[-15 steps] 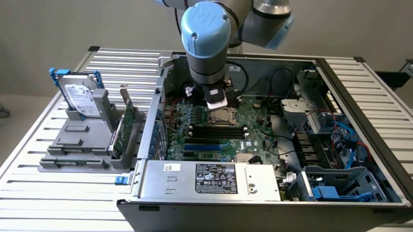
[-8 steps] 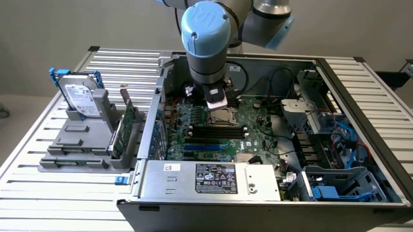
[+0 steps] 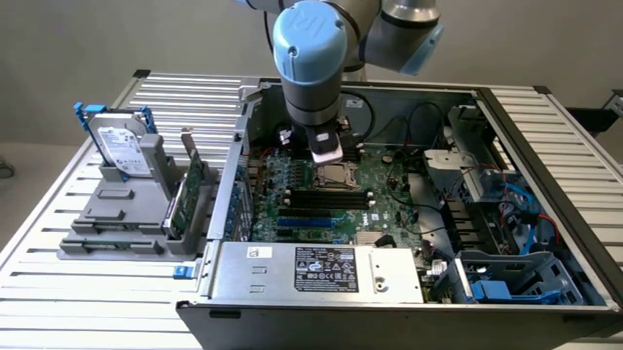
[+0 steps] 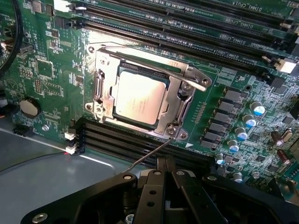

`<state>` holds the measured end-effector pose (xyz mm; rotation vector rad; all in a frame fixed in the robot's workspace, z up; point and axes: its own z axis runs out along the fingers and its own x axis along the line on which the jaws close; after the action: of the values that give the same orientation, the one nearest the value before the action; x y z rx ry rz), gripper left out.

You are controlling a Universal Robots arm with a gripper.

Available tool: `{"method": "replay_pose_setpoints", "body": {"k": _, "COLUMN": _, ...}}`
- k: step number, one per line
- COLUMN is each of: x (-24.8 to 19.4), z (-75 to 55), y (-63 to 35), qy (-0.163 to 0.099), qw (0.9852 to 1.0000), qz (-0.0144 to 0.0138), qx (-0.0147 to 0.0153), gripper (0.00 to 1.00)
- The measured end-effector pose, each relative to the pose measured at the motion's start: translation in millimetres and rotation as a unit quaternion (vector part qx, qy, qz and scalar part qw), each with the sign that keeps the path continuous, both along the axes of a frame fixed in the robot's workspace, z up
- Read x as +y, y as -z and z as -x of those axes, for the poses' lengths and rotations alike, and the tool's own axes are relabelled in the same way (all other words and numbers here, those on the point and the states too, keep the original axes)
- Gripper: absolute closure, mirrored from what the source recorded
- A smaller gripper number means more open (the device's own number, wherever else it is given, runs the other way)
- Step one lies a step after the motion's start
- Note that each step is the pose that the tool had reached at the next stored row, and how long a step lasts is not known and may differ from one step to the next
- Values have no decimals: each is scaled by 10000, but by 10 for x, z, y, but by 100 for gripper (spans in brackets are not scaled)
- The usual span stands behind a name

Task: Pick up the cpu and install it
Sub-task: 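Install the first cpu locking lever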

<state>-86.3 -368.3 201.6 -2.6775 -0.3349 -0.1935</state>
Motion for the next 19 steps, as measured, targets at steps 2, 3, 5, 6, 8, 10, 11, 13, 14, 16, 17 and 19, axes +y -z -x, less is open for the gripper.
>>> {"method": "replay_pose_setpoints", "body": {"k": 2, "x": 15, "z": 4, "y": 0, "qy": -3, "qw": 10000, "qz": 51, "qx": -36, "gripper": 89}}
{"method": "replay_pose_setpoints", "body": {"k": 3, "x": 22, "z": 8, "y": 0, "qy": -6, "qw": 9999, "qz": 82, "qx": -60, "gripper": 89}}
{"method": "replay_pose_setpoints", "body": {"k": 5, "x": 35, "z": 15, "y": 0, "qy": -15, "qw": 9998, "qz": 135, "qx": -124, "gripper": 89}}
{"method": "replay_pose_setpoints", "body": {"k": 6, "x": 39, "z": 18, "y": -1, "qy": -20, "qw": 9998, "qz": 153, "qx": -151, "gripper": 89}}
{"method": "replay_pose_setpoints", "body": {"k": 8, "x": 41, "z": 26, "y": -4, "qy": -33, "qw": 9997, "qz": 167, "qx": -176, "gripper": 89}}
{"method": "replay_pose_setpoints", "body": {"k": 10, "x": 43, "z": 32, "y": -10, "qy": -41, "qw": 9997, "qz": 170, "qx": -182, "gripper": 89}}
{"method": "replay_pose_setpoints", "body": {"k": 11, "x": 45, "z": 34, "y": -14, "qy": -44, "qw": 9997, "qz": 171, "qx": -183, "gripper": 89}}
{"method": "replay_pose_setpoints", "body": {"k": 13, "x": 53, "z": 39, "y": -19, "qy": -61, "qw": 9997, "qz": 172, "qx": -185, "gripper": 89}}
{"method": "replay_pose_setpoints", "body": {"k": 14, "x": 59, "z": 42, "y": -19, "qy": -71, "qw": 9997, "qz": 172, "qx": -185, "gripper": 89}}
{"method": "replay_pose_setpoints", "body": {"k": 16, "x": 64, "z": 44, "y": -19, "qy": -87, "qw": 9996, "qz": 171, "qx": -188, "gripper": 89}}
{"method": "replay_pose_setpoints", "body": {"k": 17, "x": 64, "z": 45, "y": -20, "qy": -95, "qw": 9996, "qz": 172, "qx": -190, "gripper": 89}}
{"method": "replay_pose_setpoints", "body": {"k": 19, "x": 65, "z": 45, "y": -20, "qy": -102, "qw": 9996, "qz": 177, "qx": -198, "gripper": 89}}
